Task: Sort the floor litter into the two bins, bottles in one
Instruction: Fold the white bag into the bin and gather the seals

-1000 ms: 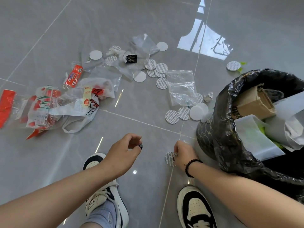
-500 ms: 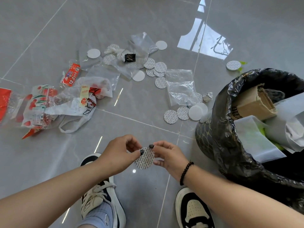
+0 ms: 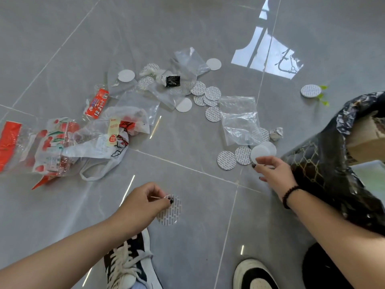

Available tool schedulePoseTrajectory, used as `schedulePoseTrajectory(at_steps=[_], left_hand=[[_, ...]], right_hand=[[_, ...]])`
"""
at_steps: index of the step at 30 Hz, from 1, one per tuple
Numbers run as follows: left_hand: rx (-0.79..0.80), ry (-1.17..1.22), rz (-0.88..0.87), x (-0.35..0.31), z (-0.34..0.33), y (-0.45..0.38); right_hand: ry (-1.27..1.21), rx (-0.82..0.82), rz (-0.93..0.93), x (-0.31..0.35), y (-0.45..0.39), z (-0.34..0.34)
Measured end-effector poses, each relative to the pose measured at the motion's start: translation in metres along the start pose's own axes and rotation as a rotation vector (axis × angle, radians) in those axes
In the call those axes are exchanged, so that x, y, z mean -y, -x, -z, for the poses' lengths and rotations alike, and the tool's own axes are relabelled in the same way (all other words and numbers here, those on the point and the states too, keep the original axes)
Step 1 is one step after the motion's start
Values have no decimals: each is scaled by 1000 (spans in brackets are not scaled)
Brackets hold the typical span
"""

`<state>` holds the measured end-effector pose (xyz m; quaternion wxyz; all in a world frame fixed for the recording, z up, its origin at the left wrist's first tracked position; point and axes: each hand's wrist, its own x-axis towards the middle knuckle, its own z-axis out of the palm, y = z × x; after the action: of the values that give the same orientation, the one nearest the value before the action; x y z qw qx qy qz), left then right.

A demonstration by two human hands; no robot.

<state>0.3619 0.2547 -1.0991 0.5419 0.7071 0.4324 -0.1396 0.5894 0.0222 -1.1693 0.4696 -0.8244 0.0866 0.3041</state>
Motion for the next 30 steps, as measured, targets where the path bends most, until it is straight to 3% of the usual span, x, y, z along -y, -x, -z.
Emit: schedulePoseTrajectory(at_steps=[2, 5, 9, 12, 18, 22, 26, 30], left_hand=[[25, 137, 56, -7, 6, -1], [227, 392, 132, -23, 10, 3], [335, 490, 166, -34, 8, 3], [362, 578, 174, -39, 6, 5], [398, 701, 251, -40, 7, 16], [367, 741, 298, -33, 2, 15], [253, 686, 280, -30, -6, 8], [186, 630, 265, -25, -8, 1]], right_hand=[[137, -110, 79, 2, -4, -7], [309, -172, 256, 11, -5, -26], [593, 103, 438, 18, -7, -59], [812, 181, 431, 18, -16, -78], [864, 106, 238, 25, -34, -81], [829, 86, 334, 17, -32, -65], [640, 13, 426, 6, -13, -58], [413, 67, 218, 3, 8, -57]])
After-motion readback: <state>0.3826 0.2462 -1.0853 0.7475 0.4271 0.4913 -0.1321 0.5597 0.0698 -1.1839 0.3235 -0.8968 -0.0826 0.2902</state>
